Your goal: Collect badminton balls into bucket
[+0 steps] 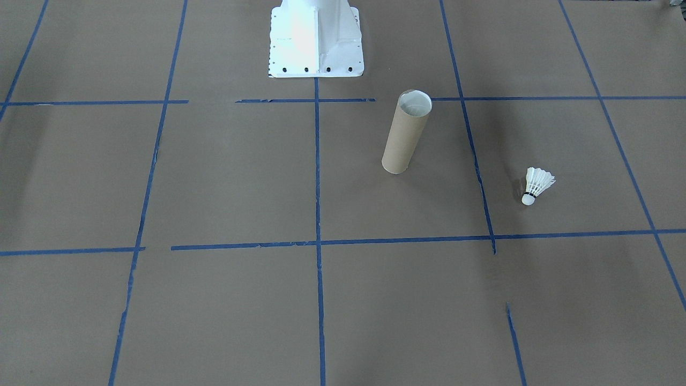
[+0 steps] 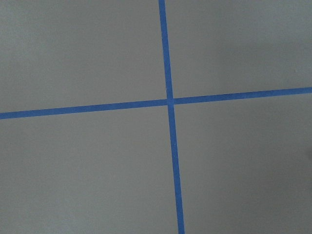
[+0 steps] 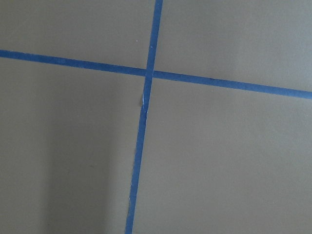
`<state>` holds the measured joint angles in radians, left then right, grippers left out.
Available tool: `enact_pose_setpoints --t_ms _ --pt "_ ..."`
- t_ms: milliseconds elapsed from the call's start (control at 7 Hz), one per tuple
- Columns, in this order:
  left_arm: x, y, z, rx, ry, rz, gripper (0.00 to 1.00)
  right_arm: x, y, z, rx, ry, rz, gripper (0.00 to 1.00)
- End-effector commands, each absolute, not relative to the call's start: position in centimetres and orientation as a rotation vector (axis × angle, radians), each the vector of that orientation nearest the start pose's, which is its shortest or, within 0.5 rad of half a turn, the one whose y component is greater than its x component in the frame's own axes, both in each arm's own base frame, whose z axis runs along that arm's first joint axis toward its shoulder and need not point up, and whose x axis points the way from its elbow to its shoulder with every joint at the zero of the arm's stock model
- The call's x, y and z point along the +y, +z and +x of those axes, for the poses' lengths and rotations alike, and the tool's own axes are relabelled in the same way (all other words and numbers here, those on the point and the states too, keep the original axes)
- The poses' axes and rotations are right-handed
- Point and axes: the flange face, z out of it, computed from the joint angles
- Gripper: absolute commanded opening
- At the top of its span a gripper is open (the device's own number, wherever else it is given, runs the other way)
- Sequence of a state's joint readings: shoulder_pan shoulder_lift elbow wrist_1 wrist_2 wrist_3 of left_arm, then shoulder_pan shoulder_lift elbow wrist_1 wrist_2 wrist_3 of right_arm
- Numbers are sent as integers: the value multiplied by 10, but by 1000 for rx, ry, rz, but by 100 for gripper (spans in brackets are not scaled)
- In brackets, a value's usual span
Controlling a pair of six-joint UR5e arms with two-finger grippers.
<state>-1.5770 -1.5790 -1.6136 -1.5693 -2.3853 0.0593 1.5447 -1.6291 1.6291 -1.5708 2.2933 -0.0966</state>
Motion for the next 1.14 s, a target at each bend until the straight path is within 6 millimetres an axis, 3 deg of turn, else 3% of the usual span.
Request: enact_pose_setpoints --t_ms 0,143,286,714,857,1000 --pt "-514 610 -63 810 77 103 100 -469 661 55 -722 -118 27 100" --pt "-515 608 -63 810 84 111 100 -469 661 55 -722 -117 26 100" --pt "-528 596 -47 802 120 120 100 -469 661 55 -722 -117 26 100" --pt "-572 537 -45 774 209 331 100 -469 661 55 -722 -117 26 100" --pt "-593 546 -42 778 244 414 100 -469 661 55 -722 -117 26 100" --pt "-596 544 -41 806 112 421 100 -469 661 55 -722 -117 26 100"
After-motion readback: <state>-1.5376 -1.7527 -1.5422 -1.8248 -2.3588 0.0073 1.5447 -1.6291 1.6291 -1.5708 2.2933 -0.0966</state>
